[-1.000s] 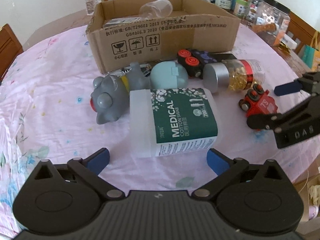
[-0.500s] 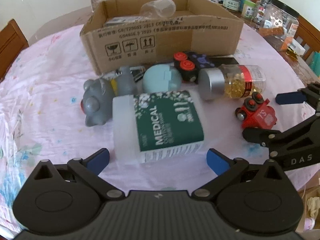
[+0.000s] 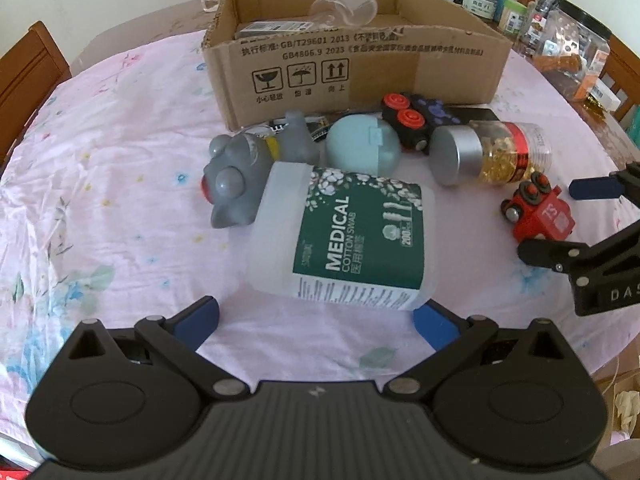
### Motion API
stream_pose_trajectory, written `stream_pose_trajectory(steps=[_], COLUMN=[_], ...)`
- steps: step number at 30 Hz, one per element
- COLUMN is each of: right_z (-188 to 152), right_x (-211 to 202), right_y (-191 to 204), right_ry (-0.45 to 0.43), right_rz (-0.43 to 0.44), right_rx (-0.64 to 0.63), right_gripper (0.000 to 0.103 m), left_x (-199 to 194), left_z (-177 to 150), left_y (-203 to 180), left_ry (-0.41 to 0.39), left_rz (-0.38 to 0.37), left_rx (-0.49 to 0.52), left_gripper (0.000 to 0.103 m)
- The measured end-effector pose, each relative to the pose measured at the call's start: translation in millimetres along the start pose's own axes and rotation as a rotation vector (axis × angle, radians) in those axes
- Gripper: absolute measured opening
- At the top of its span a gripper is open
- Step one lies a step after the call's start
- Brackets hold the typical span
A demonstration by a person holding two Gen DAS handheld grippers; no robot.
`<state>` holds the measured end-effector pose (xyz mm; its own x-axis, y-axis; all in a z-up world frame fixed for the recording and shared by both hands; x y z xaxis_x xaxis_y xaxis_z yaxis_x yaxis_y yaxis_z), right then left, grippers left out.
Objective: Organize rigid objects
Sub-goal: 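Grasp the MEDICAL bottle with the left tool while the right tool grasps the red train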
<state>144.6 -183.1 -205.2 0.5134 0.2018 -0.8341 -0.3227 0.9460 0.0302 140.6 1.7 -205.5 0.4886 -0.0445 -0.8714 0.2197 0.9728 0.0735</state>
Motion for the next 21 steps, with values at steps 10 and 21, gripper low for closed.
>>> stream_pose_trajectory(steps=[10, 21], right_z=[-0.8, 4.1], right_x=[-0.3, -2.8], right_y=[4.5, 32.8], right_ry=[0.026, 0.005], right_rz=[0.010, 0.047], right_rx=[-0.010, -0.062], right_gripper=[0.103, 0.089], left_x=[1.1, -1.2], left_z=[26.3, 35.6], left_y=[-19.0, -16.5], left_ry=[-0.089, -0.102], left_rz=[0.045, 0.038], left_rx=[0.091, 0.085], left_gripper=[0.102, 0.089])
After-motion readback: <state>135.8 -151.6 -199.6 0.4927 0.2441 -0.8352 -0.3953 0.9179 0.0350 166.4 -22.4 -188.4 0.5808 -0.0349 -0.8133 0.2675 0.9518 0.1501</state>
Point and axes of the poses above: each gripper's, at about its wrist camera, not at the fingertips, and x roughly the way its jaws point, y to its left, z to its top, the point moved 9 cm from there along x, roughly the way its jaws point, and after that the axes turned 4 degrees about z, right-handed, at the moved point
